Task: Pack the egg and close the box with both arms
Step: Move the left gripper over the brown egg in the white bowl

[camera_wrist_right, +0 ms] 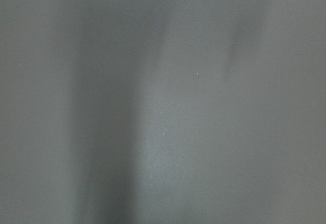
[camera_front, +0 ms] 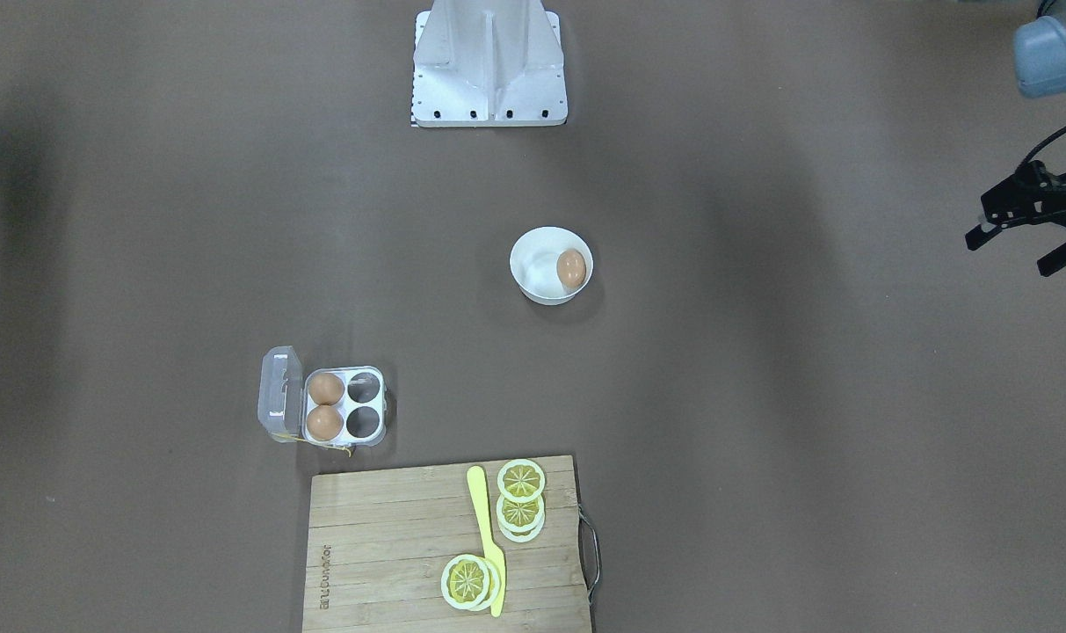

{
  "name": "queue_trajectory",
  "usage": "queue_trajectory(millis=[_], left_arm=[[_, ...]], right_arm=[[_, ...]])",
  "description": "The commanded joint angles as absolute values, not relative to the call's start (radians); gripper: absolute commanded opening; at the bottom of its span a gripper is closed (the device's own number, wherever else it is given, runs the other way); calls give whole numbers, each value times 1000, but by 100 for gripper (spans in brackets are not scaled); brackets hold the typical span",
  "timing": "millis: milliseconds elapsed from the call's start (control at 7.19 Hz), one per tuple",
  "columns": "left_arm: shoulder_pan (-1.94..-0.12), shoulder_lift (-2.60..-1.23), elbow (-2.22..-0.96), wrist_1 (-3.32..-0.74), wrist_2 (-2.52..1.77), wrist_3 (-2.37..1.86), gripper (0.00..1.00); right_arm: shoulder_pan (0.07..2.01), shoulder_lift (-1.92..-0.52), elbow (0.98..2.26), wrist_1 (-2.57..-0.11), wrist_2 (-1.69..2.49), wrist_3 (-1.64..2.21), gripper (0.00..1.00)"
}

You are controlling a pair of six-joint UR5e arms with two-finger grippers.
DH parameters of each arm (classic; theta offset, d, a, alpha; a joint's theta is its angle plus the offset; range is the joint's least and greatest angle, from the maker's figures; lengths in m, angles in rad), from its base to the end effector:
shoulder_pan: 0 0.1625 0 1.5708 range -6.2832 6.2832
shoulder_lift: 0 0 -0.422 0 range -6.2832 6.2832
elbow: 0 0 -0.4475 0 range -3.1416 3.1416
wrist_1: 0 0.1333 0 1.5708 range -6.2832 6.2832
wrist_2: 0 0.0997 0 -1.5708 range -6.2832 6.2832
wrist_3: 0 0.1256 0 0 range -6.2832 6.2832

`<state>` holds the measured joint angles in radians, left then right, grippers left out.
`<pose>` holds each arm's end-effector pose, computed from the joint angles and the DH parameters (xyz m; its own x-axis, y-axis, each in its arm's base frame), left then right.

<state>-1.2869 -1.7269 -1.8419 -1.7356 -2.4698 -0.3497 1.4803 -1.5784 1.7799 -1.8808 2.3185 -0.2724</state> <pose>0.1343 -0.5851 0.4032 0.5260 0.2848 -0.8014 -0.0556 0.9518 0.3017 0.0003 -0.5266 0.5973 0.6856 -0.2596 0.6802 0.2848 0.9554 0.0776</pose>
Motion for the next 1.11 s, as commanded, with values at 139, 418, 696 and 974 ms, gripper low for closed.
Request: queue_trajectory(millis=[139, 418, 696, 974], left_arm=[[-1090, -1866, -1848, -1738, -2380, -569, 98], [-987, -1942, -1830, -1736, -2329, -651, 98], [-916, -2012, -1798, -1736, -2301, -713, 98], [-852, -2061, -1781, -1740, -2261, -832, 97]], right_arm=[[1480, -1582, 1778, -1881, 2318, -282, 100], [1480, -1586, 1781, -1881, 2319, -282, 100], [1480, -1586, 1784, -1881, 2322, -282, 100], [1480, -1586, 1784, -1881, 2322, -282, 100]])
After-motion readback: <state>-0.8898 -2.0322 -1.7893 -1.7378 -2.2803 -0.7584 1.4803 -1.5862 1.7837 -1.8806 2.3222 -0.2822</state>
